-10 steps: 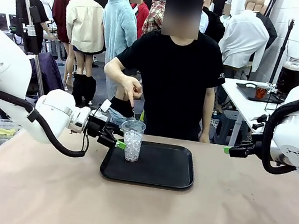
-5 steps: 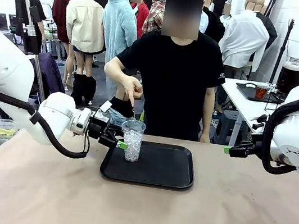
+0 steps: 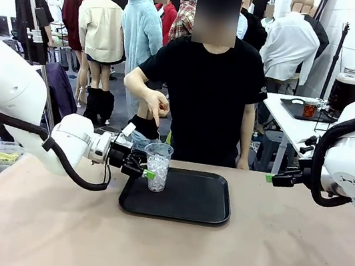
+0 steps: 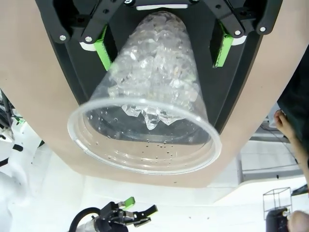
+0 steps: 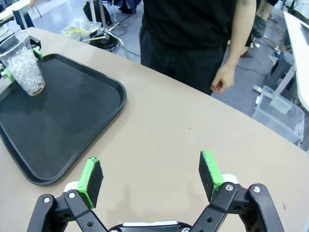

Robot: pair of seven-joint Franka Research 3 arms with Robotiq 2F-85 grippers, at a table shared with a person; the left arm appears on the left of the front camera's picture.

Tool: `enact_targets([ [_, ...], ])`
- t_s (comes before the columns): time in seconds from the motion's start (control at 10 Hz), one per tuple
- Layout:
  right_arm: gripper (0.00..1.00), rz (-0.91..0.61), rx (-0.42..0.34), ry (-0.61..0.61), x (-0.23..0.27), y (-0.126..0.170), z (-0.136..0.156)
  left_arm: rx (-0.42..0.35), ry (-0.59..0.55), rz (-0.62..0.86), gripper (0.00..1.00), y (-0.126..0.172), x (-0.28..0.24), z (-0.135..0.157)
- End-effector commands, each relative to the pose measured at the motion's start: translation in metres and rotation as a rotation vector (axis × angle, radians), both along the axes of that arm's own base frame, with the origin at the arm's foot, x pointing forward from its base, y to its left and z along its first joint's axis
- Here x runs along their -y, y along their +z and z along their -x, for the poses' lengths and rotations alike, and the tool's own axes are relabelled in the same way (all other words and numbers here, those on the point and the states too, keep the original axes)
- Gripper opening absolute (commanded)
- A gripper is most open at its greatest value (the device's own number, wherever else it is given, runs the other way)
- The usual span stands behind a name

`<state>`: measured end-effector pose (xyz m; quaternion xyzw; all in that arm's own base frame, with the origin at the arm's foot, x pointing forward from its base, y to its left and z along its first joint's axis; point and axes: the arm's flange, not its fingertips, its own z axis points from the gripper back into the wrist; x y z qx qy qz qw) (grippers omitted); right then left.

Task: Pour the drink into the iced cup.
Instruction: Pick up the iced cup indicated by the human and present it to them.

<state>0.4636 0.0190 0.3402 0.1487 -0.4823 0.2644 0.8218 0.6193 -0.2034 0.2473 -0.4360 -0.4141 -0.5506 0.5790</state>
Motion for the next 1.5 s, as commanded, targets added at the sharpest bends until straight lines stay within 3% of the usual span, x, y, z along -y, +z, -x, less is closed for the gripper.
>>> enact_targets([
  [0.0, 1.00, 0.003, 0.005, 0.006, 0.0006, 0.0004, 0.0019, 0.050, 0.002, 0.021, 1.00, -0.0051, 0.0078, -0.0026],
  [0.8, 1.00, 0.003, 0.005, 0.006, 0.0006, 0.0004, 0.0019, 0.059, -0.025, 0.027, 1.00, -0.0073, 0.0174, -0.0068],
  [0.9, 1.00, 0.003, 0.005, 0.006, 0.0006, 0.0004, 0.0019, 0.049, -0.043, 0.025, 0.80, -0.0084, 0.0170, -0.0074],
  [1.0, 1.00, 0.003, 0.005, 0.006, 0.0006, 0.0004, 0.0019, 0.047, -0.064, 0.020, 0.73, -0.0084, 0.0171, -0.0061],
  [1.4, 1.00, 0.003, 0.005, 0.006, 0.0006, 0.0004, 0.0019, 0.039, -0.083, 0.046, 0.73, -0.0068, 0.0148, -0.0052],
])
